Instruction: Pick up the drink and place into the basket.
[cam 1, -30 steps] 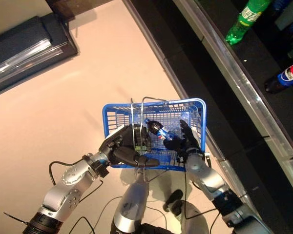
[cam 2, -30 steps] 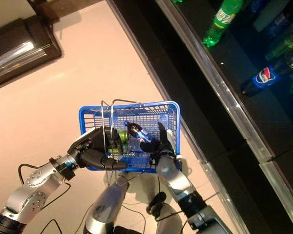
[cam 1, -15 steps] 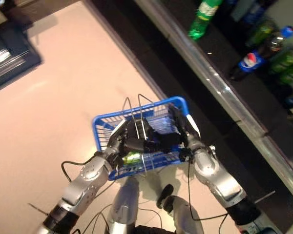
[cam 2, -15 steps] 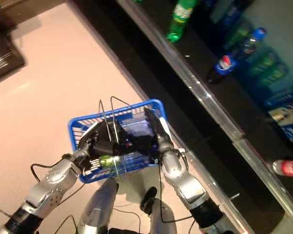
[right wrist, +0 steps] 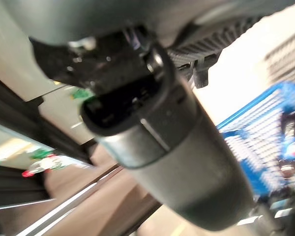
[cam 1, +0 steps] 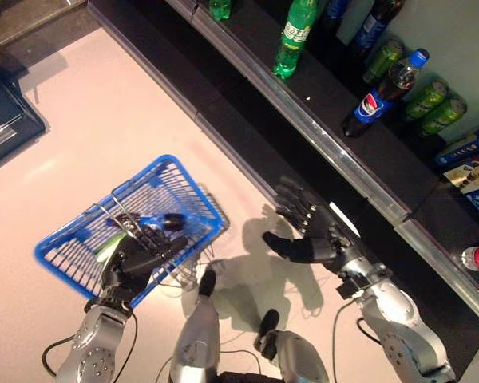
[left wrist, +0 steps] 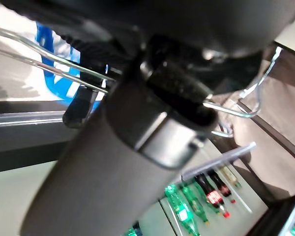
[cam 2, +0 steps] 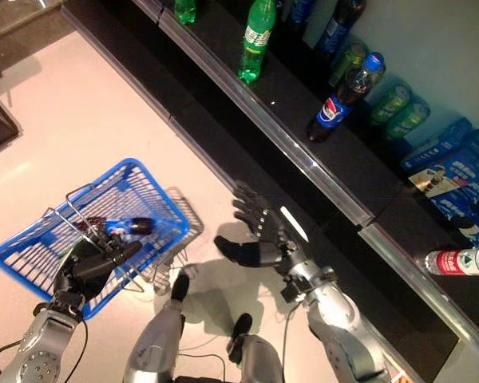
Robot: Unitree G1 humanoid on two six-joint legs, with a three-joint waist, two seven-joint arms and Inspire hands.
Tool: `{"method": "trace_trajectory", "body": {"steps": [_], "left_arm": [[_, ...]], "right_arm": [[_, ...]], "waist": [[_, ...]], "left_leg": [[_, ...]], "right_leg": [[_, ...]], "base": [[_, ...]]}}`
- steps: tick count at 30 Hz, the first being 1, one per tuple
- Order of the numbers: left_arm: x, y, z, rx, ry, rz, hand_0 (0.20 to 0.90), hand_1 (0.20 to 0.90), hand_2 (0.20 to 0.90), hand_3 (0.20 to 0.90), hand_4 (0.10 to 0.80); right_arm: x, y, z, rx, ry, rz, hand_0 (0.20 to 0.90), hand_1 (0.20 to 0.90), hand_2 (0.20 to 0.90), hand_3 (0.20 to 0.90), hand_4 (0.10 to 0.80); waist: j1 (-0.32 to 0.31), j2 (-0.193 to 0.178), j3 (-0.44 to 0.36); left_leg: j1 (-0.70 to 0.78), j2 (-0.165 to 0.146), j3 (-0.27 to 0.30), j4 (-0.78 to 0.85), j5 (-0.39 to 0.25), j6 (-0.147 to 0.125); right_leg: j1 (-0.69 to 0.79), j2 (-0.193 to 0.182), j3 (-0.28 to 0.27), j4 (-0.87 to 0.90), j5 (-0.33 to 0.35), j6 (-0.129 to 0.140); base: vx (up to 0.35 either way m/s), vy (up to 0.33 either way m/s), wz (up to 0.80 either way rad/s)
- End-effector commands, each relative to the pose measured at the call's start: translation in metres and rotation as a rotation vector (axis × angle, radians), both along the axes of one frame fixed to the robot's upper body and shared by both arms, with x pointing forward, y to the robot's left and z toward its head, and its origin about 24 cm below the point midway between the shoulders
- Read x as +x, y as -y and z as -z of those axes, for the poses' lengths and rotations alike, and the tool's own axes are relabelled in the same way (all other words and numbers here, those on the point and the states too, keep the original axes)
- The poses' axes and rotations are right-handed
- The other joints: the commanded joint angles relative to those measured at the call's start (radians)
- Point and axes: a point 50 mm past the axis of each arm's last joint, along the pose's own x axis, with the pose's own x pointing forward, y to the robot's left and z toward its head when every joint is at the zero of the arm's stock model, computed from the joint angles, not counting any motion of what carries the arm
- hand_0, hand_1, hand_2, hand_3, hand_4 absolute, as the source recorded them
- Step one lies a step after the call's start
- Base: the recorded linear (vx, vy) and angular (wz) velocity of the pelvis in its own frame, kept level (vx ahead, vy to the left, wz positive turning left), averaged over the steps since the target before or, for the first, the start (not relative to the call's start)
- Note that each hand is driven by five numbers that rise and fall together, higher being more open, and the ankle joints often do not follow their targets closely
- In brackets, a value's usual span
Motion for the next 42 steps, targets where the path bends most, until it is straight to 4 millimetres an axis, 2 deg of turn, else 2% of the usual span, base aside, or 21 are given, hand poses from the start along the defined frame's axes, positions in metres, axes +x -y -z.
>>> {"method": "trace_trajectory", "body": {"steps": [1, 6, 11, 13, 15, 19, 20, 21, 22, 25, 28, 31, 32, 33, 34, 35, 36, 37, 39, 41, 42], "left_arm": [[0.002, 0.022, -0.088, 0.031, 0.573, 0.114, 0.300, 0.300, 0.300, 0.200, 0.100], [0.001, 0.018, -0.067, -0.035, 0.491, 0.059, 0.300, 0.300, 0.300, 0.200, 0.100], [0.000, 0.012, -0.036, -0.071, 0.363, -0.036, 0.300, 0.300, 0.300, 0.200, 0.100], [-0.006, 0.005, -0.010, -0.038, 0.257, -0.111, 0.300, 0.300, 0.300, 0.200, 0.100], [-0.008, 0.003, 0.006, -0.069, 0.168, -0.158, 0.300, 0.300, 0.300, 0.200, 0.100], [-0.023, -0.007, 0.058, -0.079, -0.079, -0.291, 0.300, 0.300, 0.300, 0.200, 0.100], [-0.024, -0.007, 0.060, -0.079, -0.091, -0.297, 0.300, 0.300, 0.300, 0.200, 0.100], [-0.029, -0.008, 0.075, -0.119, -0.171, -0.336, 0.300, 0.300, 0.300, 0.200, 0.100], [-0.029, -0.008, 0.075, -0.119, -0.171, -0.336, 0.300, 0.300, 0.300, 0.200, 0.100], [-0.055, -0.001, 0.124, -0.177, -0.385, -0.434, 0.300, 0.300, 0.300, 0.200, 0.100], [-0.068, 0.002, 0.142, -0.182, -0.494, -0.469, 0.300, 0.300, 0.300, 0.200, 0.100], [-0.078, 0.011, 0.160, -0.212, -0.613, -0.498, 0.300, 0.300, 0.300, 0.200, 0.100], [-0.078, 0.011, 0.160, -0.215, -0.617, -0.500, 0.300, 0.300, 0.300, 0.200, 0.100], [-0.079, 0.015, 0.164, -0.217, -0.648, -0.495, 0.300, 0.300, 0.300, 0.200, 0.100], [-0.081, 0.020, 0.171, -0.200, -0.699, -0.475, 0.300, 0.300, 0.300, 0.200, 0.100], [-0.081, 0.021, 0.172, -0.199, -0.705, -0.475, 0.300, 0.300, 0.300, 0.200, 0.100], [-0.086, 0.023, 0.176, -0.187, -0.735, -0.477, 0.300, 0.300, 0.300, 0.200, 0.100], [-0.088, 0.023, 0.177, -0.183, -0.747, -0.478, 0.300, 0.300, 0.300, 0.200, 0.100], [-0.093, 0.020, 0.179, -0.143, -0.774, -0.487, 0.300, 0.300, 0.300, 0.200, 0.100], [-0.095, 0.018, 0.179, -0.126, -0.782, -0.492, 0.300, 0.300, 0.300, 0.200, 0.100], [-0.094, 0.016, 0.179, -0.126, -0.789, -0.491, 0.300, 0.300, 0.300, 0.200, 0.100]], "right_arm": [[-0.009, 0.006, -0.001, 0.045, 0.048, -0.052, 0.900, 0.900, 0.900, 0.900, 0.800], [-0.011, 0.012, 0.020, 0.033, -0.040, -0.029, 0.900, 0.900, 0.900, 0.900, 0.800], [-0.015, 0.013, 0.055, -0.003, -0.196, -0.002, 0.900, 0.900, 0.900, 0.900, 0.800], [-0.022, 0.012, 0.083, 0.000, -0.312, 0.014, 0.900, 0.900, 0.900, 0.900, 0.800], [-0.027, 0.013, 0.099, 0.009, -0.402, 0.038, 0.900, 0.900, 0.900, 0.900, 0.800], [-0.045, 0.019, 0.150, -0.024, -0.626, 0.120, 0.900, 0.900, 0.900, 0.900, 0.800], [-0.046, 0.019, 0.152, -0.030, -0.637, 0.126, 0.900, 0.900, 0.900, 0.900, 0.800], [-0.052, 0.023, 0.165, -0.070, -0.709, 0.163, 0.900, 0.900, 0.900, 0.900, 0.800], [-0.052, 0.022, 0.165, -0.070, -0.709, 0.163, 0.900, 0.900, 0.900, 0.900, 0.800], [-0.073, 0.028, 0.207, -0.165, -0.900, 0.232, 0.900, 0.900, 0.900, 0.900, 0.800], [-0.089, 0.037, 0.227, -0.277, -0.998, 0.272, 0.900, 0.900, 0.900, 0.900, 0.800], [-0.114, 0.050, 0.249, -0.366, -1.147, 0.339, 0.900, 0.900, 0.900, 0.900, 0.800], [-0.116, 0.051, 0.249, -0.369, -1.153, 0.344, 0.900, 0.900, 0.900, 0.900, 0.800], [-0.125, 0.055, 0.255, -0.386, -1.193, 0.378, 0.900, 0.900, 0.900, 0.900, 0.800], [-0.143, 0.063, 0.263, -0.421, -1.264, 0.439, 0.900, 0.900, 0.900, 0.900, 0.800], [-0.144, 0.064, 0.264, -0.431, -1.273, 0.447, 0.900, 0.900, 0.900, 0.900, 0.800], [-0.153, 0.069, 0.267, -0.473, -1.319, 0.479, 0.900, 0.900, 0.900, 0.900, 0.800], [-0.156, 0.071, 0.268, -0.484, -1.339, 0.496, 0.900, 0.900, 0.900, 0.900, 0.800], [-0.168, 0.078, 0.271, -0.548, -1.408, 0.542, 0.900, 0.900, 0.900, 0.900, 0.800], [-0.173, 0.082, 0.271, -0.573, -1.437, 0.576, 0.900, 0.900, 0.900, 0.900, 0.800], [-0.177, 0.084, 0.272, -0.571, -1.452, 0.619, 0.900, 0.900, 0.900, 0.900, 0.800]], "waist": [[-0.045, 0.072, -0.308], [-0.064, 0.079, -0.343], [-0.077, 0.082, -0.372], [-0.082, 0.082, -0.387], [-0.085, 0.083, -0.394], [-0.092, 0.090, -0.408], [-0.092, 0.090, -0.409], [-0.093, 0.092, -0.410], [-0.093, 0.092, -0.409], [-0.085, 0.101, -0.410], [-0.077, 0.106, -0.409], [-0.084, 0.107, -0.404], [-0.085, 0.107, -0.403], [-0.094, 0.105, -0.401], [-0.100, 0.096, -0.394], [-0.100, 0.096, -0.396], [-0.098, 0.089, -0.392], [-0.097, 0.086, -0.392], [-0.087, 0.076, -0.391], [-0.088, 0.076, -0.395], [-0.099, 0.084, -0.390]], "left_leg": [[0.049, 0.045, 0.046, -0.046, 0.008, 0.003], [0.079, 0.060, 0.065, -0.090, 0.021, -0.011], [0.107, 0.075, 0.075, -0.135, 0.039, -0.027], [0.120, 0.084, 0.081, -0.153, 0.043, -0.034], [0.125, 0.086, 0.081, -0.160, 0.046, -0.037], [0.132, 0.095, 0.085, -0.167, 0.048, -0.048], [0.132, 0.096, 0.085, -0.167, 0.048, -0.049], [0.133, 0.097, 0.083, -0.167, 0.048, -0.050], [0.133, 0.097, 0.083, -0.167, 0.048, -0.050], [0.128, 0.102, 0.062, -0.174, 0.058, -0.060], [0.114, 0.109, 0.064, -0.181, 0.071, -0.069], [0.099, 0.116, 0.141, -0.154, 0.073, -0.073], [0.098, 0.116, 0.147, -0.149, 0.071, -0.073], [0.090, 0.116, 0.186, -0.118, 0.060, -0.071], [0.084, 0.096, 0.212, -0.074, 0.030, -0.059], [0.079, 0.091, 0.211, -0.069, 0.027, -0.056], [0.077, 0.064, 0.206, -0.046, -0.001, -0.037], [0.078, 0.055, 0.205, -0.038, -0.012, -0.029], [0.090, 0.007, 0.187, -0.017, -0.054, 0.012], [0.098, -0.012, 0.195, -0.020, -0.063, 0.033], [0.117, -0.034, 0.201, -0.029, -0.073, 0.057]], "right_leg": [[-0.007, 0.021, 0.016, -0.050, 0.111, -0.028], [0.015, 0.023, 0.027, -0.088, 0.121, -0.025], [0.038, 0.021, 0.027, -0.124, 0.132, -0.021], [0.049, 0.021, 0.025, -0.143, 0.136, -0.022], [0.054, 0.021, 0.023, -0.151, 0.140, -0.022], [0.061, 0.026, 0.012, -0.158, 0.137, -0.028], [0.061, 0.026, 0.011, -0.157, 0.136, -0.028], [0.063, 0.028, 0.008, -0.155, 0.134, -0.032], [0.064, 0.028, 0.007, -0.155, 0.133, -0.032], [0.076, 0.037, -0.007, -0.162, 0.131, -0.041], [0.084, 0.041, -0.023, -0.172, 0.132, -0.043], [0.095, 0.031, -0.066, -0.173, 0.137, -0.040], [0.096, 0.030, -0.069, -0.172, 0.137, -0.040], [0.100, 0.020, -0.085, -0.169, 0.138, -0.038], [0.111, -0.002, -0.099, -0.164, 0.143, -0.029], [0.109, -0.004, -0.100, -0.165, 0.147, -0.028], [0.112, -0.025, -0.089, -0.163, 0.157, -0.010], [0.112, -0.034, -0.083, -0.162, 0.160, -0.004], [0.112, -0.104, -0.063, -0.128, 0.198, 0.021], [0.099, -0.141, -0.054, -0.077, 0.231, 0.028], [0.054, -0.178, -0.028, 0.031, 0.281, 0.033]], "base": [[0.000, 0.000, 0.00], [0.003, 0.001, -0.01], [0.004, -0.007, 0.10], [0.005, -0.016, -0.16], [-0.007, -0.016, -0.15], [-0.008, -0.004, -0.05], [-0.009, -0.002, -0.04], [-0.004, -0.002, -0.04], [0.000, 0.000, 0.00], [0.026, 0.003, 0.00], [0.029, 0.056, 0.16], [0.033, 0.146, 0.18], [0.038, 0.150, 0.32], [0.092, 0.266, 0.39], [0.101, 0.288, 0.51], [0.150, 0.345, 0.74], [0.116, 0.248, 0.85], [0.170, 0.366, 0.83], [0.182, 0.440, 0.35], [0.143, 0.416, 0.15], [0.111, 0.356, 0.21]]}}
